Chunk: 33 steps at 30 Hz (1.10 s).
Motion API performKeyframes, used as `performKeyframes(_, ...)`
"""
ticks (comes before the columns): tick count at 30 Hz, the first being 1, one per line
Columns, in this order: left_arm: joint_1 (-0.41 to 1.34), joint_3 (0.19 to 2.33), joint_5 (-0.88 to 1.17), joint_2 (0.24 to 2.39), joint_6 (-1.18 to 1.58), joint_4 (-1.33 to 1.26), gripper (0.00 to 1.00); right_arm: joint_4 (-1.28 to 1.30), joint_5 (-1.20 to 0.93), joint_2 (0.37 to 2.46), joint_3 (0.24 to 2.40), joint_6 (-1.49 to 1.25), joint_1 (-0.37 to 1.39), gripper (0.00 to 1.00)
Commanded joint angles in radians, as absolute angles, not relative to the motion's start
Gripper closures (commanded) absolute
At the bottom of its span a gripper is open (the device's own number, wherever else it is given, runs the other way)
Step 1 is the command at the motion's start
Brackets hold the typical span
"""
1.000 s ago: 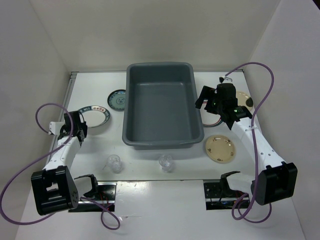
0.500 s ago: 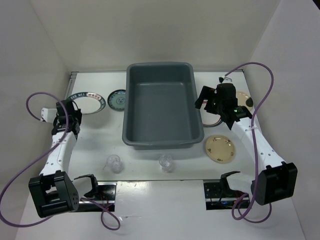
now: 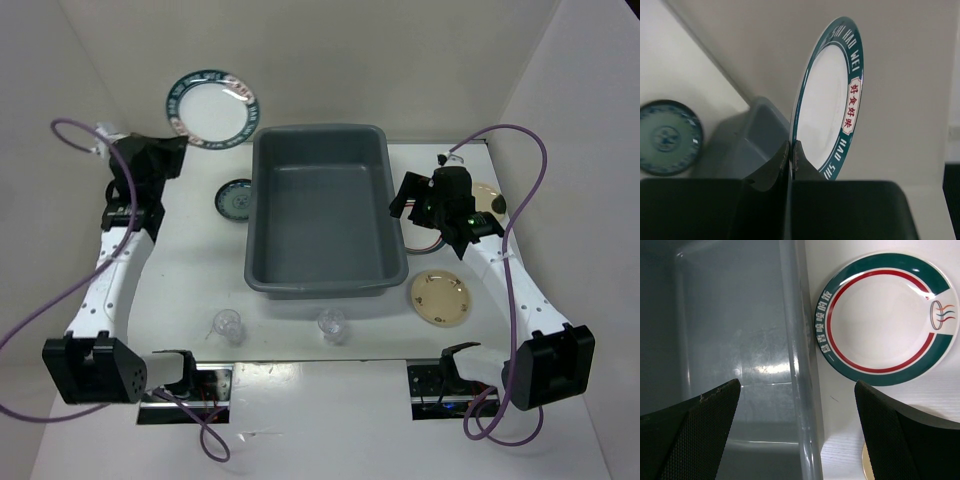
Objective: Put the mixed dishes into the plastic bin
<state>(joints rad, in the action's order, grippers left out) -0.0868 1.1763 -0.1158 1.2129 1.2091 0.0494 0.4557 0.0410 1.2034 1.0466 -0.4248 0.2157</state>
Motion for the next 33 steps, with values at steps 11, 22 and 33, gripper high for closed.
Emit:
performKeyframes(11, 0.334, 1.492, -0.017, 1.660, 1.118, -0.054, 1.00, 0.466, 0.268, 1.143, 1.081, -0.459, 0.219, 0.00)
performKeyframes(22, 0.383, 1.526, -0.107, 1.835, 1.059, 0.067, 1.00, 0.476, 0.287, 1.154, 1.081, -0.459, 0.219, 0.00)
performKeyframes(33, 0.383, 1.487, -0.127, 1.957, 1.048, 0.120, 1.00, 0.466, 0.267, 1.173, 1.072, -0.459, 0.219, 0.00)
